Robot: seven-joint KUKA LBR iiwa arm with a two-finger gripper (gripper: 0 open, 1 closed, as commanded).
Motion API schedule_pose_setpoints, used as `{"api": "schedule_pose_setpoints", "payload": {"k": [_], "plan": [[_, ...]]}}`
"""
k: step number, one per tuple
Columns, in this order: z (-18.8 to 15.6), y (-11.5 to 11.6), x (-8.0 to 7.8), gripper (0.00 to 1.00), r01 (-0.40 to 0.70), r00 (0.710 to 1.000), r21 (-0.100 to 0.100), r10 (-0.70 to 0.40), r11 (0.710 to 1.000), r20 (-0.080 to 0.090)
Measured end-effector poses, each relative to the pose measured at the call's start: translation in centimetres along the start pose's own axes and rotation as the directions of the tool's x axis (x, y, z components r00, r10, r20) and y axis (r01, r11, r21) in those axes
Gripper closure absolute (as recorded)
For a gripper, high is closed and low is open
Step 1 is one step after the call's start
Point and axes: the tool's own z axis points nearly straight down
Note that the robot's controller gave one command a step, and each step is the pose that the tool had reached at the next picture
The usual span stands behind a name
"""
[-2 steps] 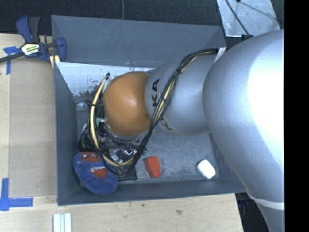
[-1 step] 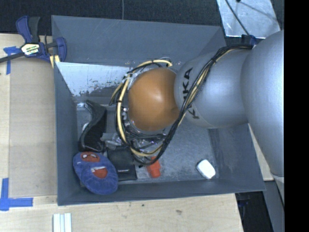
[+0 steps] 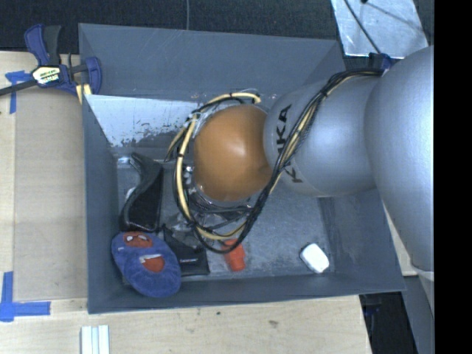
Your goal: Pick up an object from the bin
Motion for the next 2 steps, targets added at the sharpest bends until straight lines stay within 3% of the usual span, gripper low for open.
{"api": "schedule_pose_setpoints", "payload": {"k": [1, 2], "plan": [[-2.05, 2.85, 3.6, 1.0, -0.006, 1.0, -0.001, 0.006, 1.0, -0.002], [-1.97, 2.77, 3.49, 0.0, -0.007, 1.0, 0.0, 0.007, 1.0, 0.0]]}}
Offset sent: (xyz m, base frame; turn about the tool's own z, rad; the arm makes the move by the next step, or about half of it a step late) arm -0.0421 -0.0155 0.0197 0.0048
